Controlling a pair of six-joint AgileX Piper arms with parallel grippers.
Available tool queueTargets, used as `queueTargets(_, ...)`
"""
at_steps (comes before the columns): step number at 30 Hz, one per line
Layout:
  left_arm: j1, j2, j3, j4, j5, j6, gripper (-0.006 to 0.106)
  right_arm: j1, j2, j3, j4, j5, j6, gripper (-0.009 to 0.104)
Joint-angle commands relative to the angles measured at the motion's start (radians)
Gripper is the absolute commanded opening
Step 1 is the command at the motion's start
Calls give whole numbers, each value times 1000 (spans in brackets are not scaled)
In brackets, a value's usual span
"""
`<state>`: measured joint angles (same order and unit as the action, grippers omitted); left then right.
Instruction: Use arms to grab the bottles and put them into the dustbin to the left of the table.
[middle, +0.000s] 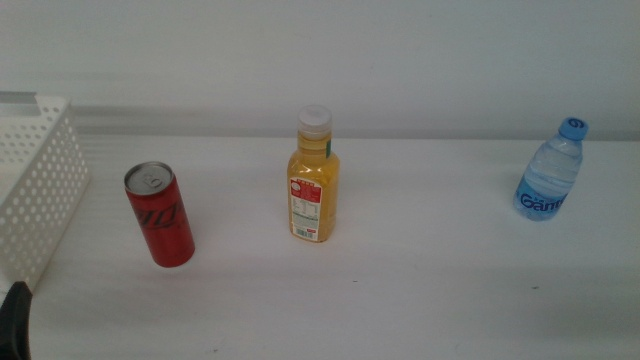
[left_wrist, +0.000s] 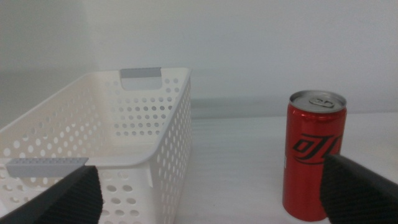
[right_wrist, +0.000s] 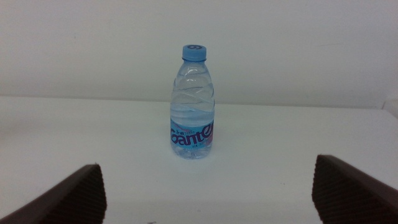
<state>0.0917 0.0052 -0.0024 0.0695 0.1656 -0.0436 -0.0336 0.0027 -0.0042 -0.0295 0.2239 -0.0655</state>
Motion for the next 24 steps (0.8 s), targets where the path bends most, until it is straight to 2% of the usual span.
queueTargets(1,-16,-41,40,-30,-15,-11,94,-7,-38,42,-3,-5,-3,88)
queueTargets(5,-41,-41,40,-70,-3,-11,94,-7,-38,42,-3,-5,-3,88)
queueTargets(18,-43,-41,40,-62,-11,-11,94,-7,-38,42,-3,-5,-3,88)
queueTargets(20,-46,-34,40,-104,-13,-11,94,-7,-38,42,-3,-5,-3,88)
queueTargets(24,-112,33,38,-99,-34,-11,94,-7,-38,42,-3,-5,-3,88)
